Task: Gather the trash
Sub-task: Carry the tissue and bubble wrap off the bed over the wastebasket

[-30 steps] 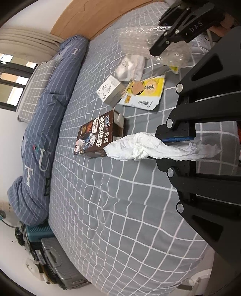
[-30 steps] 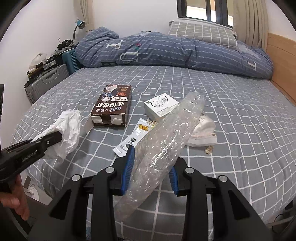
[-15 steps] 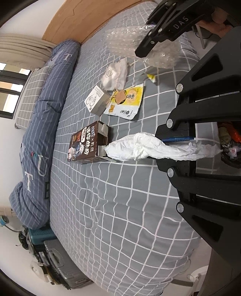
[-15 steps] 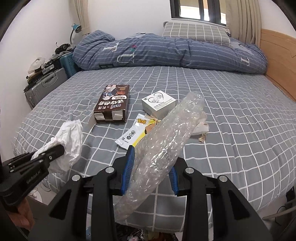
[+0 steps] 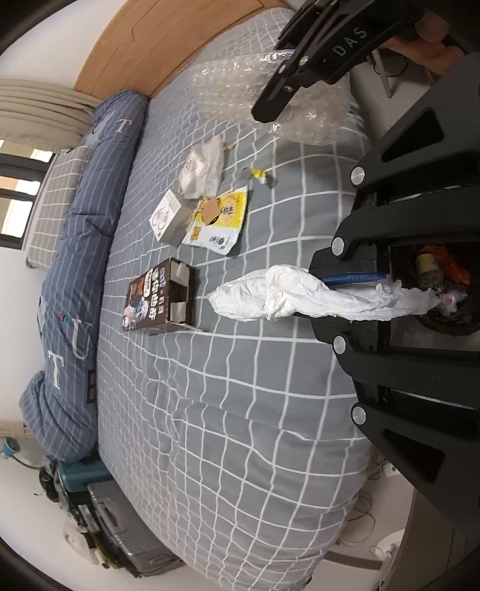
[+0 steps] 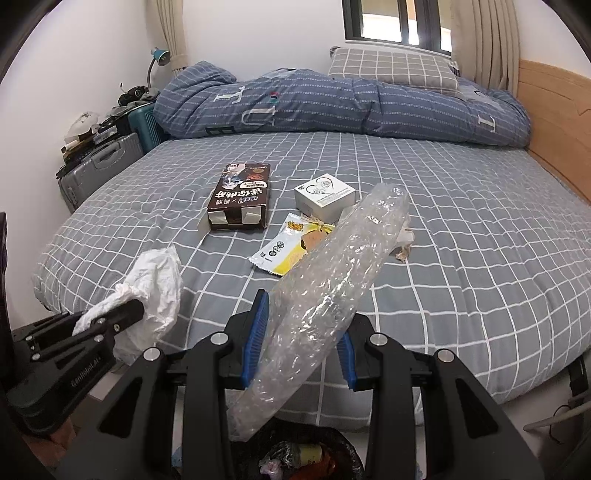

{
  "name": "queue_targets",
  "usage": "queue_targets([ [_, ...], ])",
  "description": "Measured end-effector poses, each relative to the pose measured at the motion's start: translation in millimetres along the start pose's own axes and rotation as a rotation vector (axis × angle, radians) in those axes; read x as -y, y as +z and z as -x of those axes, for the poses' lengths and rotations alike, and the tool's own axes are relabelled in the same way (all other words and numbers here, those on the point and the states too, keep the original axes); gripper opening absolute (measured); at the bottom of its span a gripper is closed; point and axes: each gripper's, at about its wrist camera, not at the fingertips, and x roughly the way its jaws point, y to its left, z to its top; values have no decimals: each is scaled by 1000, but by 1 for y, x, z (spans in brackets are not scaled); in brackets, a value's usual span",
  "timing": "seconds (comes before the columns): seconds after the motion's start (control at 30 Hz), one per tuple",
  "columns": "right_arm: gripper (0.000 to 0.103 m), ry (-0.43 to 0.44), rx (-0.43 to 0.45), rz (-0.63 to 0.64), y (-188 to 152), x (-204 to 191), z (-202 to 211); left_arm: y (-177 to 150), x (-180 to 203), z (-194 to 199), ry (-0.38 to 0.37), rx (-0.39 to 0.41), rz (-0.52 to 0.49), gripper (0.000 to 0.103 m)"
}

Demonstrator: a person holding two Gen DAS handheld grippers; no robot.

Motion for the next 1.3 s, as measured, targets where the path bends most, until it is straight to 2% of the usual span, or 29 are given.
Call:
queue_targets([
  [0.37,33,4,-9,18,-18,-3,17,-22,9,13,-24,-19,-8,10],
  [1.3,33,5,-38,13,-64,-7,66,-87,31,59,-22,-71,-17,10],
])
